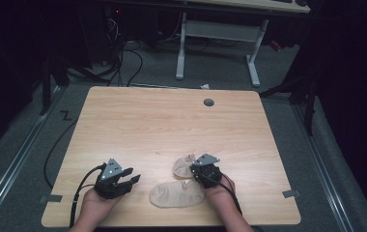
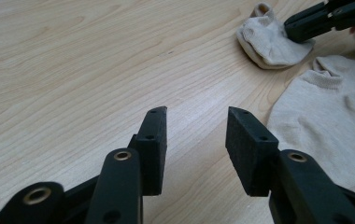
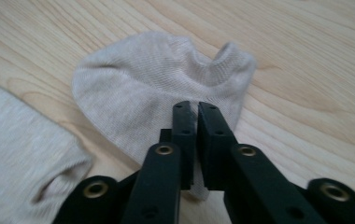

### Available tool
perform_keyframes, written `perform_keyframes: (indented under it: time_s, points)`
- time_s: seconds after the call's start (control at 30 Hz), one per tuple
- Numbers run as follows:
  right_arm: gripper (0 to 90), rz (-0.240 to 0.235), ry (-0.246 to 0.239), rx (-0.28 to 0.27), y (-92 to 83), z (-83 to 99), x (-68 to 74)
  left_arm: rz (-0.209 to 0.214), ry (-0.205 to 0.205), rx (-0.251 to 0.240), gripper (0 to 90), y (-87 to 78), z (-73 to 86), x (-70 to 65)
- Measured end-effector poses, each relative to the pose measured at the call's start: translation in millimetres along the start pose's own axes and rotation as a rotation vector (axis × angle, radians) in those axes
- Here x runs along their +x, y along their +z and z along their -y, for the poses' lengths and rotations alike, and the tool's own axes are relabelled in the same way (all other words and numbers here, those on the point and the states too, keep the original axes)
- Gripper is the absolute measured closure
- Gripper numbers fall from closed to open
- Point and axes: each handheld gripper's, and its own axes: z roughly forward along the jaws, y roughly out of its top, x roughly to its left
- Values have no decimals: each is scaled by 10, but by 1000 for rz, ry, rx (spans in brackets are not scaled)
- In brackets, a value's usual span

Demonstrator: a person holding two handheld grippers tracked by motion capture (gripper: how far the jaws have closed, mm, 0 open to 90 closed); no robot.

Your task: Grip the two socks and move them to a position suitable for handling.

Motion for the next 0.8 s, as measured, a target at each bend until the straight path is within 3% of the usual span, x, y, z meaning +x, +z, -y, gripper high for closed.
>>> perform_keyframes:
  time_s: [0.03, 0.07, 0.1, 0.2, 0.23, 0.27, 0.33, 0.43, 0.5, 0.8]
  points:
    - [785, -18, 2, -46, -81, -38, 44, 1, 0, 3, 587, 4, -4, -5]
    - [785, -18, 2, -46, -81, -38, 44, 1, 0, 3, 587, 4, -4, -5]
    - [702, -63, -17, -70, -122, -130, 156, 1, 1, 4, 587, 12, -5, -10]
    - [571, -105, -38, -60, -63, -232, 298, 1, 0, 8, 586, 22, -4, -9]
    - [571, -105, -38, -60, -63, -232, 298, -1, -2, 8, 586, 28, -3, -7]
    - [513, -90, -74, -30, 50, -274, 378, -1, -2, 10, 586, 30, -1, 0]
    - [535, -83, -85, 5, 141, -276, 399, -2, -3, 11, 586, 23, 4, 11]
    - [741, -53, -101, 28, 204, -258, 390, -1, -7, 7, 586, 11, 11, 22]
    - [836, -49, -93, 9, 173, -259, 377, -2, -9, 9, 586, 8, 13, 28]
    - [853, -57, -39, -83, -46, -294, 280, -1, -4, 10, 588, 25, 5, 4]
